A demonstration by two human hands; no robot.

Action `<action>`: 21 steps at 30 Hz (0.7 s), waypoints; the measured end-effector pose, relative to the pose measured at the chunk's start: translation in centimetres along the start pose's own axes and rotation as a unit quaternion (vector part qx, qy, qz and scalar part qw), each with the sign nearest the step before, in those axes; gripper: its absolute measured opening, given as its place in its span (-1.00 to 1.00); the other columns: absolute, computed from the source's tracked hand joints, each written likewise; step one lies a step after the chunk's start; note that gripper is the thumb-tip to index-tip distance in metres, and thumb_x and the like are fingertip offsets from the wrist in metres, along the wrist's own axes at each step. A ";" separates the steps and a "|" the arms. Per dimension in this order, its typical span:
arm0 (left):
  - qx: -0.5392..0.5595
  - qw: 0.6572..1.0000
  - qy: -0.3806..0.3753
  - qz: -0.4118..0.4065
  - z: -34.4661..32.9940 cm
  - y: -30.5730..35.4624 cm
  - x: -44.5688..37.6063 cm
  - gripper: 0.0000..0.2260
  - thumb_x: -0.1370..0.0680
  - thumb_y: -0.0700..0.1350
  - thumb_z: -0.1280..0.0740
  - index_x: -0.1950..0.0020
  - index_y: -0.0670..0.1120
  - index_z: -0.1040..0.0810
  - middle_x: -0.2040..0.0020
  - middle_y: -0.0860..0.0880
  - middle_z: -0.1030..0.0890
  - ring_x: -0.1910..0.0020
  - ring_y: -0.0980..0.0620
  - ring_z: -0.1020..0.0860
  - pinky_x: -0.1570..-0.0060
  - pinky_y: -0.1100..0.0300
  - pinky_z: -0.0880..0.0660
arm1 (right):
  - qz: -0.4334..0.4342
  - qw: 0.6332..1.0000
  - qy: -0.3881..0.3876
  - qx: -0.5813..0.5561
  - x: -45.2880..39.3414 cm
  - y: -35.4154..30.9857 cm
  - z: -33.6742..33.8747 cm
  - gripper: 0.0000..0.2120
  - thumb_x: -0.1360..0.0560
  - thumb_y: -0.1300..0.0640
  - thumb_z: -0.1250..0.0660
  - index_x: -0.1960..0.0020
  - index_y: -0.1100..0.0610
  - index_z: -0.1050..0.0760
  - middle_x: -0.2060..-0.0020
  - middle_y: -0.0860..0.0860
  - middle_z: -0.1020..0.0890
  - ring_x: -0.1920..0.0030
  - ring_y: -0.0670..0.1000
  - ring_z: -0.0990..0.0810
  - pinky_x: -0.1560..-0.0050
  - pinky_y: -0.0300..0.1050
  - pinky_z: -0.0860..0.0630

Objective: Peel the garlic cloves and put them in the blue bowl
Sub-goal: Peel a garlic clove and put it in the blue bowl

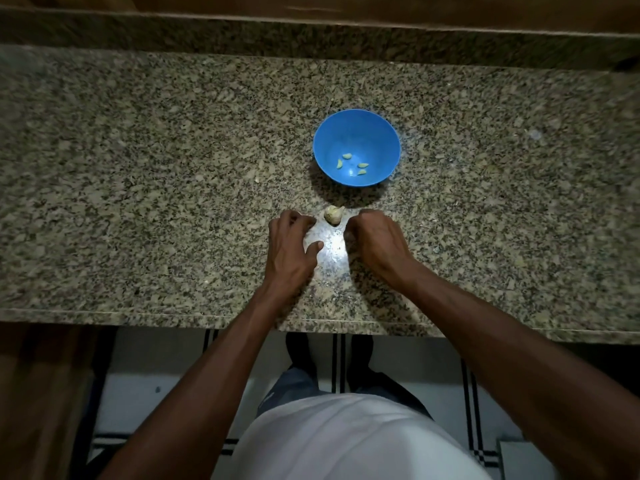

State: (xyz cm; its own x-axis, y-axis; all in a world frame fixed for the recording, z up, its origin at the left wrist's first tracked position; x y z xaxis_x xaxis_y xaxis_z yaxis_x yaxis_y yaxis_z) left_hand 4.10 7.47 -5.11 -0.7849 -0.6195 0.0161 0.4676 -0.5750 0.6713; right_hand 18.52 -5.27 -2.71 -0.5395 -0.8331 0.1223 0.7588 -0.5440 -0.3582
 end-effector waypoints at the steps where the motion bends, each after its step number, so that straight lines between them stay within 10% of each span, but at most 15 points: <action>1: 0.002 1.000 0.000 -0.001 0.1 -0.1 0.0 -0.64 -0.54 -0.07 -0.49 -0.30 -0.14 -0.57 -0.23 -0.07 -0.41 -0.25 0.01 -0.28 -0.14 0.20 -0.26 | 0.000 1.000 -0.006 -0.002 -0.1 0.0 0.1 -0.76 -0.44 0.09 -0.17 0.16 0.11 -0.61 0.18 0.09 -0.59 0.20 0.14 -0.55 0.22 0.05 -0.55; 9: 0.004 1.000 -0.013 0.025 0.1 0.1 -0.4 -0.63 -0.51 -0.08 -0.51 -0.28 -0.10 -0.56 -0.23 -0.05 -0.42 -0.28 -0.07 -0.31 -0.17 0.10 -0.34 | 0.070 0.991 -0.049 0.102 -0.8 -1.1 0.6 -0.97 -0.49 0.25 -0.44 0.12 0.19 -0.62 0.18 0.16 -0.56 0.21 0.22 -0.57 0.31 0.00 -0.46; 21: 0.003 0.998 -0.018 0.054 -0.1 0.6 -0.7 -0.64 -0.48 -0.13 -0.53 -0.24 -0.09 -0.56 -0.20 -0.03 -0.48 -0.25 -0.07 -0.35 -0.16 0.01 -0.43 | 0.090 0.991 -0.045 0.083 -0.8 -2.1 1.2 -0.72 -0.43 0.37 -0.40 0.31 0.17 -0.35 0.33 0.18 -0.48 0.37 0.21 -0.48 0.41 -0.01 -0.32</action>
State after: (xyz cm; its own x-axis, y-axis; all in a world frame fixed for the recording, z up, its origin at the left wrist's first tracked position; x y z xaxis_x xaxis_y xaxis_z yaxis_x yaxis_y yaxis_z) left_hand 4.99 7.53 -4.76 -0.7445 -0.6576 0.1153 0.5481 -0.5033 0.6680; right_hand 17.82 -3.60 -0.95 -0.3602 -0.9201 0.1541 0.8935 -0.3878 -0.2264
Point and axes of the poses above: each hand's wrist, its own x-axis away from the middle knuckle, its own z-axis out of the back of the hand, y = z × x, the point moved 2 cm from there along -x, towards the middle knuckle
